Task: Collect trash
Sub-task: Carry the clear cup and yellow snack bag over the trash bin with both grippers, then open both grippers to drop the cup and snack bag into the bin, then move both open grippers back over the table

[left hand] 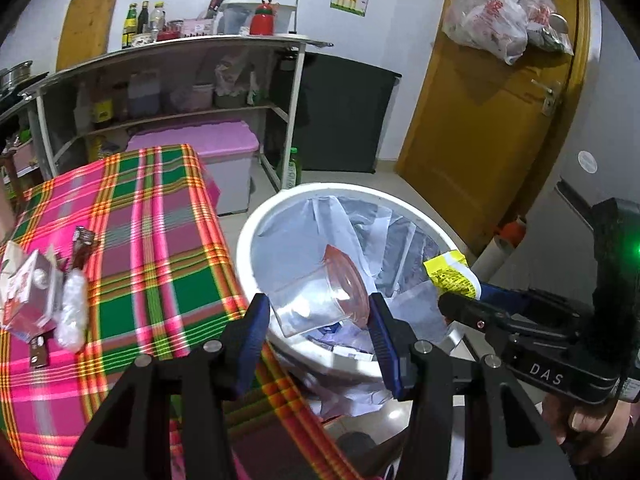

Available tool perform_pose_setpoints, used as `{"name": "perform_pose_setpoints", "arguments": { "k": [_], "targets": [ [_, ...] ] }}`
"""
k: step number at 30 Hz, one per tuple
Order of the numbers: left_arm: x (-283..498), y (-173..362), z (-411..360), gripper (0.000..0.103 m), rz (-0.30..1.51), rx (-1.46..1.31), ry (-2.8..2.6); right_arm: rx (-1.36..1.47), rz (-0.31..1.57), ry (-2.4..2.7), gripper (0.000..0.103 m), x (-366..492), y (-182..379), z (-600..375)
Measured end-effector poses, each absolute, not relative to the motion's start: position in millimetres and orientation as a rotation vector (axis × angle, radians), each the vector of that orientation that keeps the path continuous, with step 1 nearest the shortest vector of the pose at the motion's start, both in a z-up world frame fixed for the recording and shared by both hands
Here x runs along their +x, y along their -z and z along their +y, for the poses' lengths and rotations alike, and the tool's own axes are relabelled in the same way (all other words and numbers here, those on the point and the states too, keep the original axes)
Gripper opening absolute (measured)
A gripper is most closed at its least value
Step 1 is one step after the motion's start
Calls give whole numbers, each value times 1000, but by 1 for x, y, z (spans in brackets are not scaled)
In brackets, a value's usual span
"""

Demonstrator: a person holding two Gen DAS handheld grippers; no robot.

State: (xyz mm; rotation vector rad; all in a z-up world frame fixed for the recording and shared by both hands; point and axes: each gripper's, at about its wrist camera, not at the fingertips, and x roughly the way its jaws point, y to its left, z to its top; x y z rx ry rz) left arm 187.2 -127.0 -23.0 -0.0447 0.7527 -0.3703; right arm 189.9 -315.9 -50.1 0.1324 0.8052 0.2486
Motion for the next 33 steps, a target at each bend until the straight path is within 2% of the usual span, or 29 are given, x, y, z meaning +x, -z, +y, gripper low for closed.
{"name": "perform_pose_setpoints", "arguments": {
  "k": [12, 17, 33],
  "targets": [
    [207, 28, -141, 52, 761, -33, 393, 120, 824, -222, 40, 209, 60, -322],
    [208, 28, -140, 53, 760, -36, 399, 128, 804, -218, 44, 207, 58, -325],
    [182, 19, -116, 53, 739, -79, 376, 140, 763, -274, 44, 180, 39, -313]
  ]
}}
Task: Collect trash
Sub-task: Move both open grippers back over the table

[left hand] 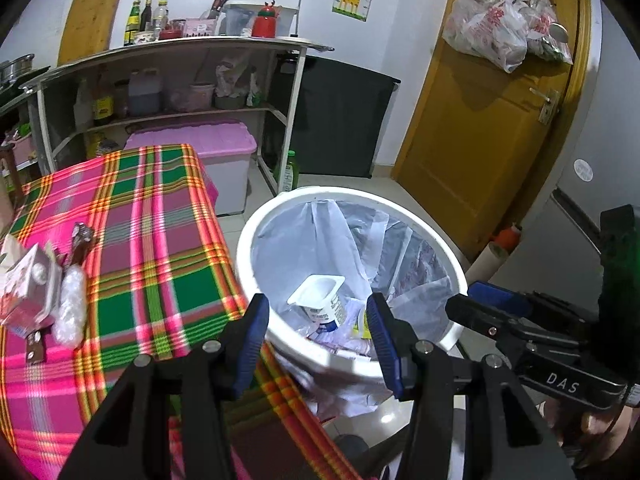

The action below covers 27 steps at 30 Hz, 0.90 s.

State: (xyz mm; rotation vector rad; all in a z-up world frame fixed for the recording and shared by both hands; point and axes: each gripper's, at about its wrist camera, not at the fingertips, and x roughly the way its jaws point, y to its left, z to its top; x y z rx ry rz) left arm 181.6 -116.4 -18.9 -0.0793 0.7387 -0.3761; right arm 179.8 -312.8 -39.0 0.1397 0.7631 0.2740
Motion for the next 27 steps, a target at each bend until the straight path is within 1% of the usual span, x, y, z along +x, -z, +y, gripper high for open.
{"name": "perform_pose_setpoints", "arguments": {
  "k": [18, 22, 27],
  "targets": [
    [136, 7, -77, 53, 694, -85, 288, 65, 734, -396, 44, 144, 19, -260],
    [128, 7, -67, 56, 690, -89, 260, 55, 732, -419, 44, 137, 17, -252],
    [118, 11, -54, 56, 691, -93, 219, 49, 735, -449, 44, 131, 17, -242]
  ]
}}
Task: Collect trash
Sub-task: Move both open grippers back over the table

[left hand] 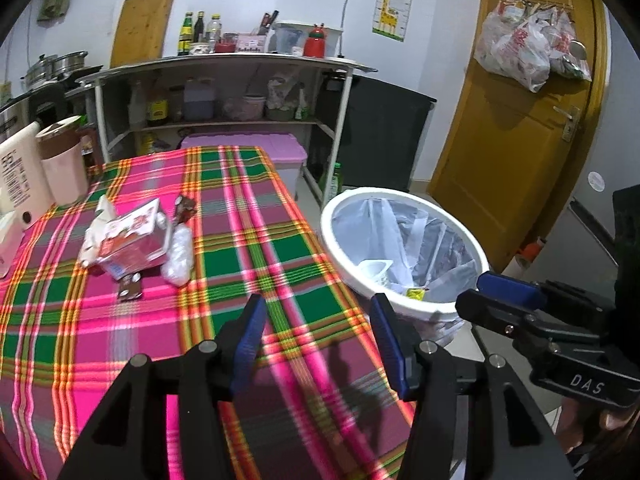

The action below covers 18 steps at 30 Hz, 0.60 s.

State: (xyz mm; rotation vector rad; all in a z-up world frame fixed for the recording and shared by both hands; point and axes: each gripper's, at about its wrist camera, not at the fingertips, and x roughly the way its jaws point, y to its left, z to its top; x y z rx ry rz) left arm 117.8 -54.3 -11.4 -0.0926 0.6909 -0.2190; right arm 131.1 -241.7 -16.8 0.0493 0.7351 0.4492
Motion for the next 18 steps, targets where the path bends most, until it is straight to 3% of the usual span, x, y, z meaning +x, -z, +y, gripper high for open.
{"name": "perform_pose_setpoints", "arguments": {
  "k": [18],
  "targets": [
    [98, 28, 4, 56, 699, -138, 78, 18, 779, -557, 44, 136, 28, -197]
  ]
}}
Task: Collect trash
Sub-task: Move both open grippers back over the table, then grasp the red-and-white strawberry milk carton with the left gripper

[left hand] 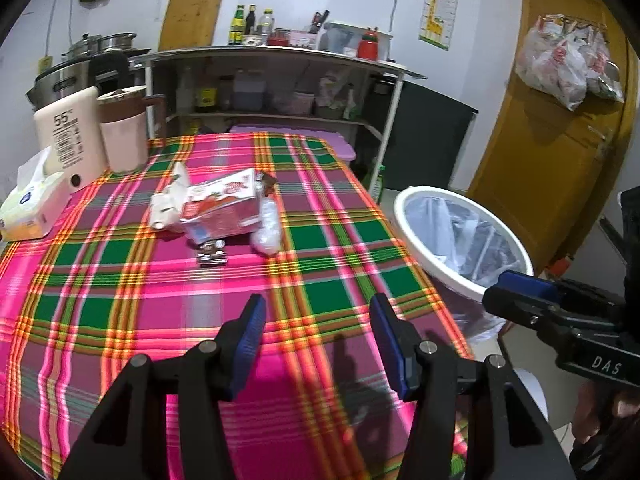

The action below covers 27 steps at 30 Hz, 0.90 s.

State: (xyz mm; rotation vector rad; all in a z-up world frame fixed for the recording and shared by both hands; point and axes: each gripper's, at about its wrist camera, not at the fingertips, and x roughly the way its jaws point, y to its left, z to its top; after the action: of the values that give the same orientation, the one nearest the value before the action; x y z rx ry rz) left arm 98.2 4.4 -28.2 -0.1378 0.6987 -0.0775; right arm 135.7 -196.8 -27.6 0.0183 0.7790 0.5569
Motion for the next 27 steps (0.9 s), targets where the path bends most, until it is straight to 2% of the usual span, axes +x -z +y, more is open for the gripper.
{"name": "perform_pose_setpoints", "arguments": {
  "k": [9, 13, 27],
  "targets": [
    [107, 32, 34, 56, 710, -174, 12, 13, 789, -587, 44, 150, 29, -178],
    [115, 31, 47, 64, 702, -210, -6, 12, 790, -591, 44, 155, 30, -174],
    [160, 35, 60, 74, 714, -252, -49, 11, 811, -587, 44, 173, 38, -168]
  ]
}}
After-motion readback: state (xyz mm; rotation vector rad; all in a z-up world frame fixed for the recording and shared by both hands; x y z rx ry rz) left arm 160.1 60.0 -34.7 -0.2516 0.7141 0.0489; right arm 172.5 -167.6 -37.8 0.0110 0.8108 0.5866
